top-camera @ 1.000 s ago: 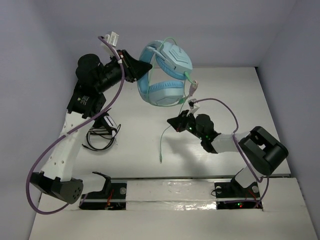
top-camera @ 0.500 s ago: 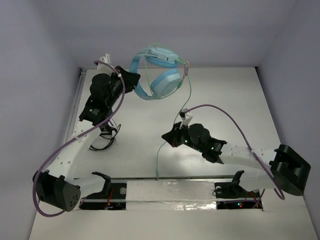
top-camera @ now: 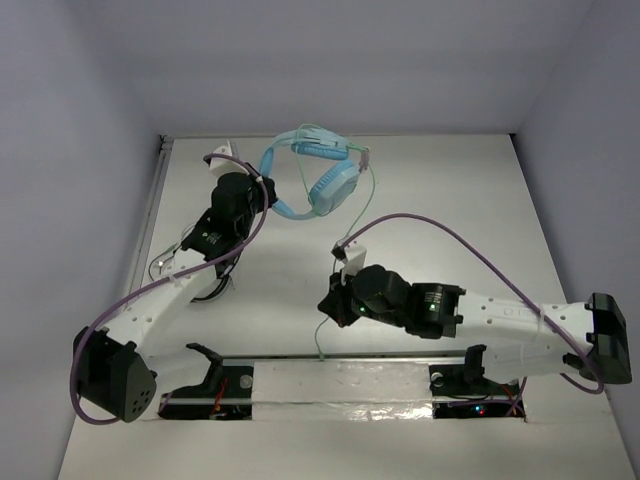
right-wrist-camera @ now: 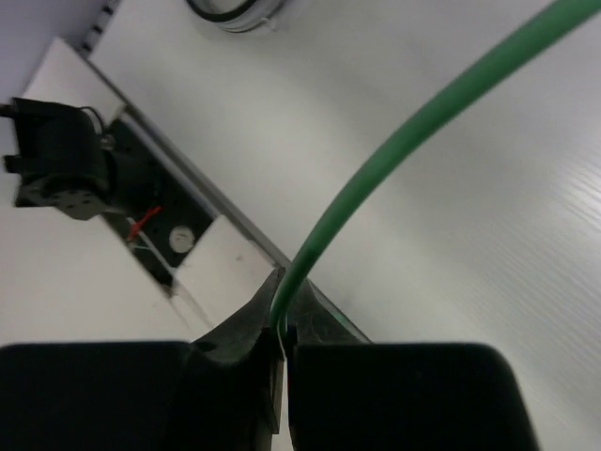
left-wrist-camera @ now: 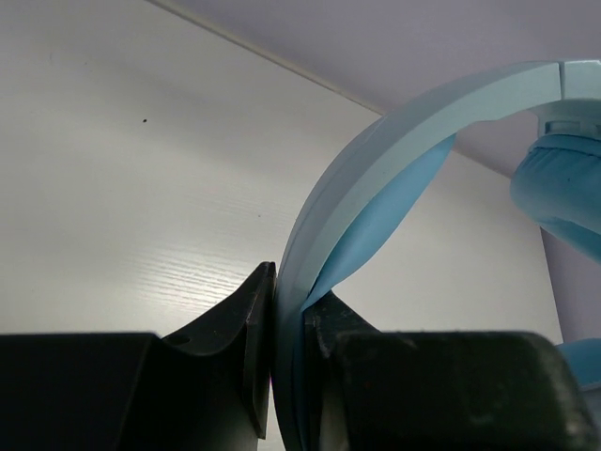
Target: Wrap the headphones
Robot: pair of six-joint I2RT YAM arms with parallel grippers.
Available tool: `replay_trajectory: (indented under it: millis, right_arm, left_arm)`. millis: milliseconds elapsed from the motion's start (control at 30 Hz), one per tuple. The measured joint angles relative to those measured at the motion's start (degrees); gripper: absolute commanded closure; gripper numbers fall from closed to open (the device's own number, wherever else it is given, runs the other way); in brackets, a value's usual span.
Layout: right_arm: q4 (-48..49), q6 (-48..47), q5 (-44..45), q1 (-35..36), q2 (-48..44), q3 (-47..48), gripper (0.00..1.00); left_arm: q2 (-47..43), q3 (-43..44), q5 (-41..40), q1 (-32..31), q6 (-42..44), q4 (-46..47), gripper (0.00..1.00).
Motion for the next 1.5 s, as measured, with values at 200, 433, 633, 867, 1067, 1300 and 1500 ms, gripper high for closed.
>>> replay_trajectory:
  millis: [200,433,633,867,1067,1300,1500]
  right_arm:
    - [-6.9,0.0,6.4,0.1,-3.6,0.0,1.00]
    - [-7.1,0.2,9.0,-0.5,-1.7,-0.9,1.00]
    - [-8.2,0.7,12.3,-4.3,-6.1,-5.0,1.00]
    - [-10.6,0.0,15.2,-5.9,-15.2,-3.6,1.00]
    - [-11.1,-3.1,16.7,-12.4,-16.4,-0.5,1.00]
    - [-10.3,-6.1,13.9,-24.0,-16.2,-0.7,1.00]
    - [-7.4,-7.0,9.8,-30.9,-13.6,-0.7,1.00]
  left_arm:
    - [0.0,0.2,3.0,0.1,-0.2,-0.8,1.00]
    - [0.1,3.3,10.6,1.3,-2.8,-1.3,1.00]
    - [0.2,3.7,21.8,5.7,-4.5,-1.3,1.00]
    - [1.4,5.7,24.3,7.0,-1.0,-5.4,1.00]
    - [3.8,5.7,29.9,7.0,4.2,-10.6,1.00]
    - [3.8,5.7,39.1,7.5,9.8,-15.3,1.00]
    - [1.7,5.7,41.1,8.0,16.1,-21.5,1.00]
